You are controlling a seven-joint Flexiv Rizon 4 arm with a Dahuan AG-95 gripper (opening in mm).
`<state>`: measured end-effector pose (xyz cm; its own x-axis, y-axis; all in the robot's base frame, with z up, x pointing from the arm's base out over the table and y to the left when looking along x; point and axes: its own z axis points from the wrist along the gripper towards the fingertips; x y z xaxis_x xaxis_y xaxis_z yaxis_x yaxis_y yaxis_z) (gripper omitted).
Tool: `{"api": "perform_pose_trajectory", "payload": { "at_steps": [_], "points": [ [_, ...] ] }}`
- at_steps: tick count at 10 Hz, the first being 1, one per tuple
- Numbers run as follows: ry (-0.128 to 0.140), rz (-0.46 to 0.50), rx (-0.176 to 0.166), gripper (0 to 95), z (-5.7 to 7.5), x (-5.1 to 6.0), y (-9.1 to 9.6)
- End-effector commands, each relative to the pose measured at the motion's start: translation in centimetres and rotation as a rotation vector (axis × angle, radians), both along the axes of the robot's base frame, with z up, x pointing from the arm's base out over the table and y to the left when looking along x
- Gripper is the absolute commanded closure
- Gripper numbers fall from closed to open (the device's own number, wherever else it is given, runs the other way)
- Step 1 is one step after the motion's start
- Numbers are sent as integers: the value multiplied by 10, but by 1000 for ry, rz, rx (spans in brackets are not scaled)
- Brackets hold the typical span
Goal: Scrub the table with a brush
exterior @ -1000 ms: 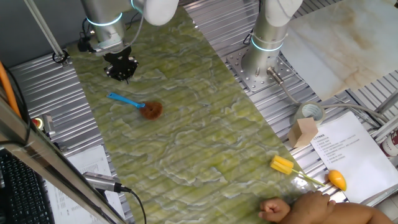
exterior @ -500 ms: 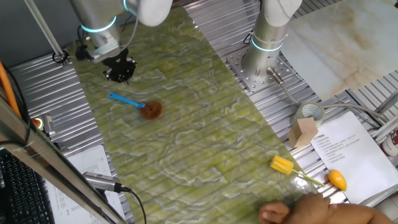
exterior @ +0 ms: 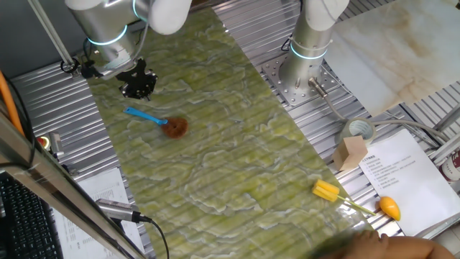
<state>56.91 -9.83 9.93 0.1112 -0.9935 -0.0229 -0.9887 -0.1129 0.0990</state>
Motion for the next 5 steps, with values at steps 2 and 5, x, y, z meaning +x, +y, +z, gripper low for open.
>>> {"api": "perform_pose_trajectory", "payload": {
  "at_steps": [2, 5],
  "points": [
    [-12, 164, -29, 950, 0, -1, 0],
    [-18, 261, -95, 950, -8, 2, -13]
  ]
}}
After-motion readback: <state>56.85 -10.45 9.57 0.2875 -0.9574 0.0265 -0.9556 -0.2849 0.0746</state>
